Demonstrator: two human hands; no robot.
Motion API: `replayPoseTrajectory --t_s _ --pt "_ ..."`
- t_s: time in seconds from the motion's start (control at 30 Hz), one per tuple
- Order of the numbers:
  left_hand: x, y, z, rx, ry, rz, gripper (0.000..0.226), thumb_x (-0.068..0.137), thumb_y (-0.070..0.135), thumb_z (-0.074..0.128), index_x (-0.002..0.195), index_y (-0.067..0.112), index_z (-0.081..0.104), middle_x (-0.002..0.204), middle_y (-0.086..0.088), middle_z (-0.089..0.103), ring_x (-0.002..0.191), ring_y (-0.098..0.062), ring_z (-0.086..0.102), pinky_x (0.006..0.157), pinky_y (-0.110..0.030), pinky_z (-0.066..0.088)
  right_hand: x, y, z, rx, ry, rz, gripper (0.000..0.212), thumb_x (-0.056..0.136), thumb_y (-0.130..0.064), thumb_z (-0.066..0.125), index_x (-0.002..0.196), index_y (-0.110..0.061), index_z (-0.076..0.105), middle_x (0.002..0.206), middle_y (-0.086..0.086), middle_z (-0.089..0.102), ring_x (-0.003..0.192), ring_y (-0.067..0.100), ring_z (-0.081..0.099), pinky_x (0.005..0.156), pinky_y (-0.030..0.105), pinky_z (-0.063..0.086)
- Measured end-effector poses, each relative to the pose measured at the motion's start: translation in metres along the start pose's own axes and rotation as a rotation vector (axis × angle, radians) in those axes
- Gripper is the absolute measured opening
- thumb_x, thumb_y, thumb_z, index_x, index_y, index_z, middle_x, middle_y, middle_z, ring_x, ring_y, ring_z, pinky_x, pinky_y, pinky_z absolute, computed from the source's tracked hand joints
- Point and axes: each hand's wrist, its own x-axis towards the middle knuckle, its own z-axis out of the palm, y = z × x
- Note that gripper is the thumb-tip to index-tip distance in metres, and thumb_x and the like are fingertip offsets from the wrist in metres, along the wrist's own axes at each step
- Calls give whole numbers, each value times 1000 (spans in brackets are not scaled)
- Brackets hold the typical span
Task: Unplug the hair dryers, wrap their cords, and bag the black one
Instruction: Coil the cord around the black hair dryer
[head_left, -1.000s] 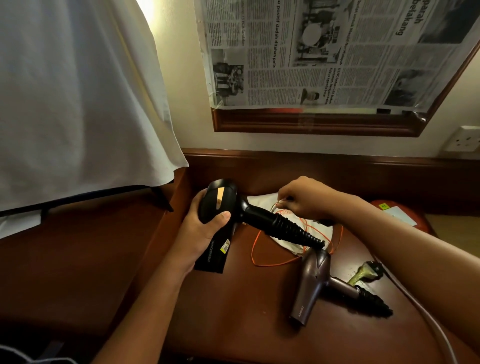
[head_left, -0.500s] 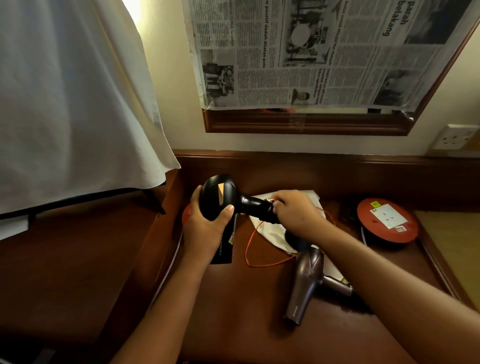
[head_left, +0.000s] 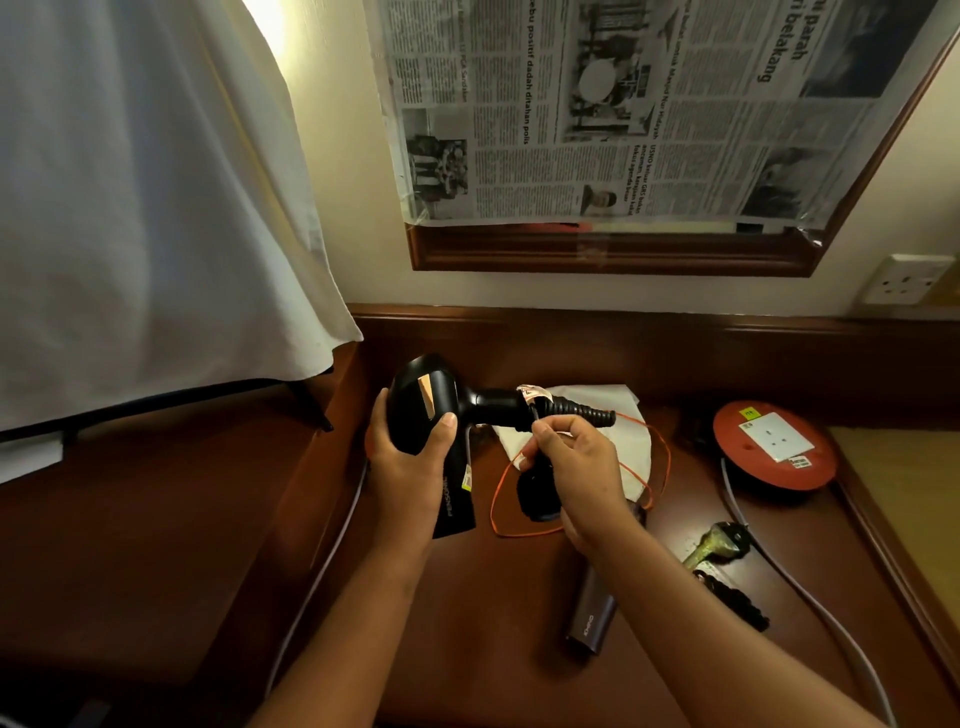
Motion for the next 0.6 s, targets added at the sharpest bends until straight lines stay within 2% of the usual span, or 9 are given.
replayPoseTrajectory --t_s 0.1,0.23,0.43,0.53,0.6 --pt "-2 -3 2 -93 30 -40 83 67 50 76 140 34 41 139 -2 51 123 -18 54 99 -42 50 -2 5 4 34 -18 24 13 94 -9 55 101 2 59 71 6 67 63 14 61 71 32 52" --pt "-1 -5 1 -174 14 -109 73 75 40 77 140 31 42 134 -2 56 118 -20 58 98 -45 51 -6 14 5 59 -80 49 10 95 -7 53 103 -9 59 85 9 69 81 18 65 84 35 53" --pt "-3 -5 2 -279 -34 -197 50 80 35 75 126 29 55 114 -4 68 101 -26 68 89 -51 54 -7 22 -1 70 -143 19 11 93 -9 56 96 -15 65 87 3 69 86 17 64 85 36 52" --pt "-2 -7 -1 -280 -75 -258 55 74 42 77 124 34 56 113 -5 69 99 -29 69 88 -53 55 -2 28 -8 -11 -139 17 9 93 -13 58 93 -17 66 88 4 69 87 20 65 88 44 51" --pt "1 -10 -4 -298 -119 -306 66 65 50 80 125 35 55 113 -8 69 98 -32 69 88 -55 54 3 32 -13 -133 -147 -18 8 93 -18 59 93 -19 67 91 5 69 90 22 66 89 45 51"
